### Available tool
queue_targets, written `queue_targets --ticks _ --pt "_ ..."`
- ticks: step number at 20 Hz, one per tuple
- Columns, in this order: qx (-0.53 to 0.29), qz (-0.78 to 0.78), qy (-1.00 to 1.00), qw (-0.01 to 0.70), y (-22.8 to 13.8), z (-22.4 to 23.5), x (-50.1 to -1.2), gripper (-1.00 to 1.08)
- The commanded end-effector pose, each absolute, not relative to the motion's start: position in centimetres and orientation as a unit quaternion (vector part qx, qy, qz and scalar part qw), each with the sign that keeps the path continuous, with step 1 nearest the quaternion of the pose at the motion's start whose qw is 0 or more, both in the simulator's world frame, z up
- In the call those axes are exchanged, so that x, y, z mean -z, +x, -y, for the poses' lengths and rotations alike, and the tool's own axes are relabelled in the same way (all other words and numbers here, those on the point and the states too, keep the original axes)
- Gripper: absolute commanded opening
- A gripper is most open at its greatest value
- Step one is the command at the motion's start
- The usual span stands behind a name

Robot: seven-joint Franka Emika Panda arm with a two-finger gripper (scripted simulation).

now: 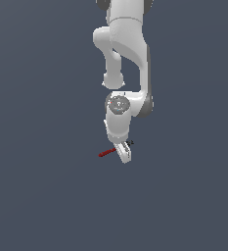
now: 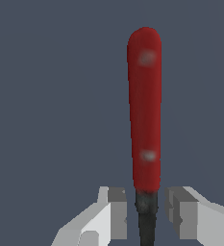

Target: Pick up the object and move it to a goal position.

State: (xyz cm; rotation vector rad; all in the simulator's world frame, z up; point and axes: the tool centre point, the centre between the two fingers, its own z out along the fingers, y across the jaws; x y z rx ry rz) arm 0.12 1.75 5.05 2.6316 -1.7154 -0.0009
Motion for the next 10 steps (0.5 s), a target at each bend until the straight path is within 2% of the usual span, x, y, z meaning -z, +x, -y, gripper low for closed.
queue_targets --ticks 1,10 --pt "0.0 0.546 0.838 0.0 -1.3 -1.3 -6.0 -1.0" --pt "0.001 0.545 0.838 -0.001 -6.3 0.4 -9.0 -1.0"
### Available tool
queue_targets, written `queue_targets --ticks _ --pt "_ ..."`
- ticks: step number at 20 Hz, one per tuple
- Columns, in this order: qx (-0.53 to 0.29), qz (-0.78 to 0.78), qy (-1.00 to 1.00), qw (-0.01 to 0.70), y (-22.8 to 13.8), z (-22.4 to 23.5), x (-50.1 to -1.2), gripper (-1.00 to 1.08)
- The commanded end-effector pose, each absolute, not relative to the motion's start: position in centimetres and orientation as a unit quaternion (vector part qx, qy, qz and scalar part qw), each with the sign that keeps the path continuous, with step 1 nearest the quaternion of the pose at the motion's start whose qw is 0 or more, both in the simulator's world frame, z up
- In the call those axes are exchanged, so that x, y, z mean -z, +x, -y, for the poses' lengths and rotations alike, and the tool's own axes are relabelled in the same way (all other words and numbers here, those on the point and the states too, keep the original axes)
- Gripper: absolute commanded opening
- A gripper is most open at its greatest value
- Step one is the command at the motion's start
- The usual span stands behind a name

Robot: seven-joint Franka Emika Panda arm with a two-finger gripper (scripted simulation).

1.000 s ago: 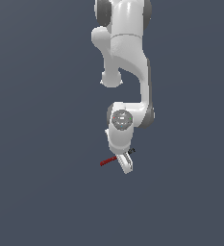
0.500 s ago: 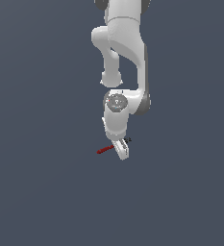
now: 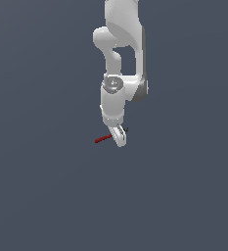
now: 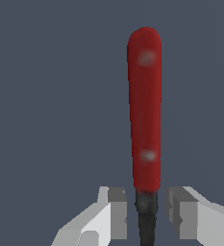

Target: Pick up the object and move it to a goal position.

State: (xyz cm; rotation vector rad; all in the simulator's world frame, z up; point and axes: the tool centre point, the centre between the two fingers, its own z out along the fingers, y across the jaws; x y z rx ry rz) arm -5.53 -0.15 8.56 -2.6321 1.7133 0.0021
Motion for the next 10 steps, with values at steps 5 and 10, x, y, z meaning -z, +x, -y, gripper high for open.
queue_targets --ticks 5,10 --pt "-0.001 -0.545 -0.838 0.001 -8.2 1.1 -10.3 -1.0" --pt "0.0 -0.545 -0.838 0.0 -9.2 1.5 -11.0 -1.0"
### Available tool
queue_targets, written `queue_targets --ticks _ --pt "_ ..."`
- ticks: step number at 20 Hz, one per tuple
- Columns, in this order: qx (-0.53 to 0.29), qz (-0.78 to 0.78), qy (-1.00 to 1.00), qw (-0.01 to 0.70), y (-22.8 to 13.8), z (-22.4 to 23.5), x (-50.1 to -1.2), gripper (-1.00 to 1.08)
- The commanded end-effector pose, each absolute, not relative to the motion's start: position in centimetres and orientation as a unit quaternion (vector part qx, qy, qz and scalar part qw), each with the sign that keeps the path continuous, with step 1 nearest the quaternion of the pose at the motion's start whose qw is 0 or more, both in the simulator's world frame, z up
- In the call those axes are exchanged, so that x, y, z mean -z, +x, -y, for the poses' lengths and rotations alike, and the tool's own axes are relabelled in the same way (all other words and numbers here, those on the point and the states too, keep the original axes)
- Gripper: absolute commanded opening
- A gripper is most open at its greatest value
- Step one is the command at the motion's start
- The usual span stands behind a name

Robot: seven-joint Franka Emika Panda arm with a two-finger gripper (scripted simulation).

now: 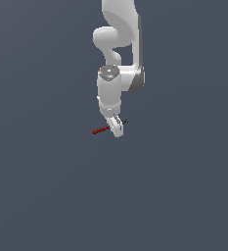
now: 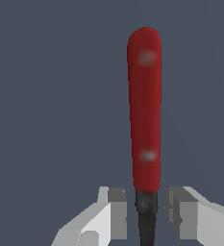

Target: Pick up the object and move it to a goal position.

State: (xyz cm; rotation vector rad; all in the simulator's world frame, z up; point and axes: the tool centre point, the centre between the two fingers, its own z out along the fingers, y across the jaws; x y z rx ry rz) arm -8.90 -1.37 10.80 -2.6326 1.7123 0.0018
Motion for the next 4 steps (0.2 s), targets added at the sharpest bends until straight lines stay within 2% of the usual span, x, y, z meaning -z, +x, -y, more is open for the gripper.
queue_targets --ticks 1,4 --pt "0.0 -0.545 -0.838 0.0 -9.3 1.52 -11.11 -1.0" --pt "0.0 -0.545 -0.838 0.0 -9.43 1.59 -11.22 -1.0"
